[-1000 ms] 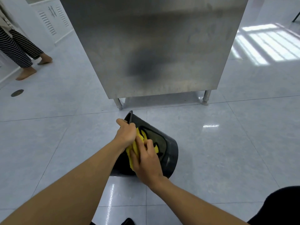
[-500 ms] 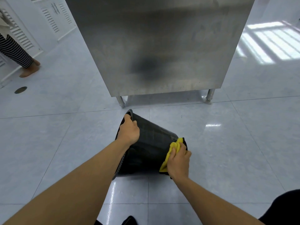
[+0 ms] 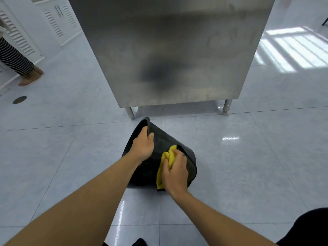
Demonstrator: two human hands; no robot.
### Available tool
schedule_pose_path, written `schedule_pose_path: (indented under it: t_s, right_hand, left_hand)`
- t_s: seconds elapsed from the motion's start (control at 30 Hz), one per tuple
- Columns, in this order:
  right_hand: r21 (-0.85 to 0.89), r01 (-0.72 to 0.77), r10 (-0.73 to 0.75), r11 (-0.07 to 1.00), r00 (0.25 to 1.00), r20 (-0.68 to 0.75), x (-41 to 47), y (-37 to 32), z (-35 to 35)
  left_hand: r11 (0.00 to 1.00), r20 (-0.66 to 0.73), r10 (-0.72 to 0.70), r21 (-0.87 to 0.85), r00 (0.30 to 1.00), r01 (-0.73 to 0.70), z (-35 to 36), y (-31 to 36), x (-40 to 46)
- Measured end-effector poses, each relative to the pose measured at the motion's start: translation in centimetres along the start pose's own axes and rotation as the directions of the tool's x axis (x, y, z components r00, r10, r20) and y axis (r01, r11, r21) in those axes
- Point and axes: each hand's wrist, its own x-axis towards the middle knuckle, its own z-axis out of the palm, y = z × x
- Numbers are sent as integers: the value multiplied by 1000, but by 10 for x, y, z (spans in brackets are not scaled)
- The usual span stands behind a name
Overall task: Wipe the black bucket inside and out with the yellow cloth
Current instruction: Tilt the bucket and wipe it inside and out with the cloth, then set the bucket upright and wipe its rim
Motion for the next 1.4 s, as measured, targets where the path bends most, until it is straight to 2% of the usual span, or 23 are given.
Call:
schedule_pose_path:
  t_s: [0.1, 0.17, 0.27, 0.4, 0.6, 0.73, 0.9, 1.07, 1.13, 1.2, 1.27, 1.33, 1.4]
  right_hand:
    - [120, 41, -47, 992, 998, 47, 4, -9, -5]
    - [185, 6, -21, 983, 997, 78, 9, -12, -10]
    - [262, -97, 88, 960, 995, 46, 23, -17, -27]
    - [441, -243, 300, 864, 952, -62, 49, -22, -56]
    - [258, -174, 246, 950, 928, -279, 70, -24, -92]
    - [48, -160, 167, 986, 942, -291, 73, -22, -102]
    - [-14, -63, 57, 998, 957, -285, 67, -27, -107]
    - [58, 243, -235, 968, 965, -113, 67, -40, -93]
    - [59, 287, -286, 956, 958, -24, 70, -42, -85]
    - [25, 285, -287, 958, 955, 77, 75, -37, -79]
    - [-88, 270, -250, 959, 950, 189, 78, -27, -74]
    - [-241, 247, -160, 939, 930, 331, 80, -16, -71]
    - [-351, 251, -62, 902, 880, 470, 80, -9, -69]
  left_hand:
    - [995, 70, 97, -4, 993, -97, 1, 5, -6]
    - [989, 114, 141, 23, 983, -144, 2, 8, -9]
    - [975, 109, 197, 83, 974, -207, 6, 15, -12]
    - [945, 157, 279, 134, 947, -300, 15, 21, -21]
    - [839, 337, 351, 301, 873, -454, 32, 19, -38]
    - [714, 422, 372, 439, 827, -545, 51, 16, -52]
    - [622, 464, 323, 553, 825, -554, 67, 7, -63]
    - [574, 550, 247, 581, 798, -578, 74, 6, -70]
    - [556, 569, 201, 604, 797, -571, 77, 3, -71]
    - [584, 583, 158, 596, 797, -551, 80, -3, -70]
    - [633, 603, 131, 560, 787, -535, 82, -9, -67]
    - [688, 630, 104, 513, 769, -514, 81, -12, -64]
    - [748, 657, 84, 455, 749, -483, 79, -14, -60]
